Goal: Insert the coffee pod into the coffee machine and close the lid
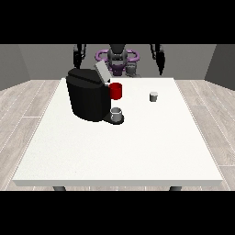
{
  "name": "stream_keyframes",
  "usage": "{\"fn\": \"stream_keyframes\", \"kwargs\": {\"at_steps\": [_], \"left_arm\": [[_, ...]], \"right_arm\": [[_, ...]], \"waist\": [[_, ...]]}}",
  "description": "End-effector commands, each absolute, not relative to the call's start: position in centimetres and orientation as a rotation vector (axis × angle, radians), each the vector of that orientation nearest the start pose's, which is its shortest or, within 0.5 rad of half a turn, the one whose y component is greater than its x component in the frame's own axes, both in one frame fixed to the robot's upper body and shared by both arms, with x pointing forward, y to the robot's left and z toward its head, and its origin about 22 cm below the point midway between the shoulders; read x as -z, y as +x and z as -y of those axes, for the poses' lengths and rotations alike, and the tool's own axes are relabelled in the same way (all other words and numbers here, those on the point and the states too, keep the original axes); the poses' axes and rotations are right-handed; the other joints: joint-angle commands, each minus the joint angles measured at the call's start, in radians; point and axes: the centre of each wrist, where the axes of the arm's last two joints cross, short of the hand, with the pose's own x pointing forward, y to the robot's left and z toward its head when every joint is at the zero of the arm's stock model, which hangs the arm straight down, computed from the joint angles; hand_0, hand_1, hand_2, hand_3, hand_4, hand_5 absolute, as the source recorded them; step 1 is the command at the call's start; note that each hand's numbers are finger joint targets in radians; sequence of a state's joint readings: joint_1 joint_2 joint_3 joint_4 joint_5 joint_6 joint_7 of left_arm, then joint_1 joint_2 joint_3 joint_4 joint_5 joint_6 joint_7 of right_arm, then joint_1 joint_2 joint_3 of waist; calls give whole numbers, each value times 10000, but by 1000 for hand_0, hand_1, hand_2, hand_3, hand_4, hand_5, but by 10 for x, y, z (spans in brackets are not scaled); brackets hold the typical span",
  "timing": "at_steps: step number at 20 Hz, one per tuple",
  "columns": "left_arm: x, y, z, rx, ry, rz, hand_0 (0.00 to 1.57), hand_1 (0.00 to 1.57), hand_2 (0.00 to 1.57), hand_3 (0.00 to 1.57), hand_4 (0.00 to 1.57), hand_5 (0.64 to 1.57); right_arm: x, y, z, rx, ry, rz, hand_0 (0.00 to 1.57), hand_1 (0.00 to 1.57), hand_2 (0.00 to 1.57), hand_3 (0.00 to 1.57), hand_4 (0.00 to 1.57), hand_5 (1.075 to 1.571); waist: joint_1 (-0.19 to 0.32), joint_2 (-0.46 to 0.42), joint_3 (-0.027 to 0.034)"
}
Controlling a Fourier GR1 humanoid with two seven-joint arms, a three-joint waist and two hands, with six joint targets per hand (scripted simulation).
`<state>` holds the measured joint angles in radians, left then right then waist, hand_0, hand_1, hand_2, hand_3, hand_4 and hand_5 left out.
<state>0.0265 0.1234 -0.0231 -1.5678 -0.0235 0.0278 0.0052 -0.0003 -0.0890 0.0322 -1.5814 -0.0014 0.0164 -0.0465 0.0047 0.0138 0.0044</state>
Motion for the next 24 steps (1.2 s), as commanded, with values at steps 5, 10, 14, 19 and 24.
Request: {"fn": "stream_keyframes", "kwargs": {"at_steps": [5,10,14,19,24], "left_arm": [[-13,233,-285,4017,1235,15816,0,0,0,0,0,1571],[-20,243,-307,5562,1691,16665,0,0,0,0,0,1571],[-28,254,-325,6561,2464,15877,0,0,0,0,0,1571],[-45,296,-342,6460,3832,15318,0,0,0,0,0,1571],[-54,305,-371,7743,4620,14465,0,0,0,0,0,1571]], "right_arm": [[3,239,251,-728,-340,15107,0,0,0,0,0,1571],[12,244,238,-284,-3052,16135,0,0,0,0,0,1571],[8,250,253,-567,-3253,16166,0,0,0,0,0,1571],[-27,268,217,-1263,-2283,17019,0,0,0,0,0,1571],[-38,282,209,-941,-1705,17247,0,0,0,0,0,1571]], "waist": [[-20,-611,-46],[-135,159,-49],[-392,409,-44],[-1411,1080,-50],[-1561,1892,-51]]}}
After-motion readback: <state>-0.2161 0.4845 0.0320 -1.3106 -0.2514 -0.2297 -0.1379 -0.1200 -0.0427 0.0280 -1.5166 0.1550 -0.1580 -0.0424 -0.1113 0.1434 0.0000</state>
